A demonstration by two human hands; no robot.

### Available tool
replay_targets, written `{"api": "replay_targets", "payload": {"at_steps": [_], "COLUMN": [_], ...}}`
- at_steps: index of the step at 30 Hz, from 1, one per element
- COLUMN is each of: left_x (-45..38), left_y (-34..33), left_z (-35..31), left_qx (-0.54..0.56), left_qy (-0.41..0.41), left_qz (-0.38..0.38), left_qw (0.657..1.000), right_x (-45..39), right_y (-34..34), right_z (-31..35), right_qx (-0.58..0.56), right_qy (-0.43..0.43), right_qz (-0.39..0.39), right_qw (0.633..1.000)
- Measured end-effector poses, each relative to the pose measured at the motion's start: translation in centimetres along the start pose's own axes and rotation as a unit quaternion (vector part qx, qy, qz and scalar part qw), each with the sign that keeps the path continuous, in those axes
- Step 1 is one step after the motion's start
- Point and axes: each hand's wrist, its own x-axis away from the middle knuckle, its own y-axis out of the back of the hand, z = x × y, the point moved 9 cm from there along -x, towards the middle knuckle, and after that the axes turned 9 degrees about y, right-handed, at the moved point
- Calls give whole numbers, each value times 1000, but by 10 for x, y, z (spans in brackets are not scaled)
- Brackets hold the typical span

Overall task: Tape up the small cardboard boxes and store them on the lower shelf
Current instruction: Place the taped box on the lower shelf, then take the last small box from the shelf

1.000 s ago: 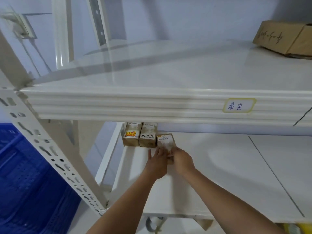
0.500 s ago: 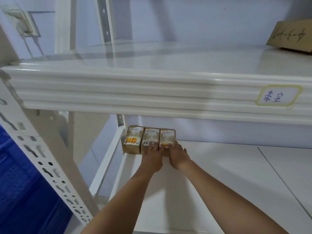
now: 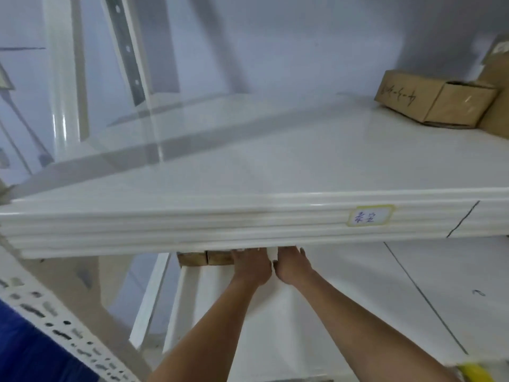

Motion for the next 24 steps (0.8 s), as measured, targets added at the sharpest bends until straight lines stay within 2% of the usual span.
{"api": "replay_targets", "payload": {"at_steps": [3, 9, 14, 24], "left_x": [17, 54, 90, 172], "left_y": [-5, -21, -15, -27], "left_z": [-51, -168, -266, -483], "left_qx": [15, -25, -34, -60], "left_qy": [-55, -121, -174, -220], "left_qz": [39, 116, 114, 105], "left_qw": [998, 985, 977, 968], "right_x": [41, 121, 193, 340], "right_y": [12, 51, 81, 147], "right_z": [-44, -149, -236, -418], "right_qx": [-7, 11, 23, 26], "right_qy": [-44, -141, -191, -231], "right_qz": [1, -5, -17, -65], "right_qw": [999, 990, 981, 970]}}
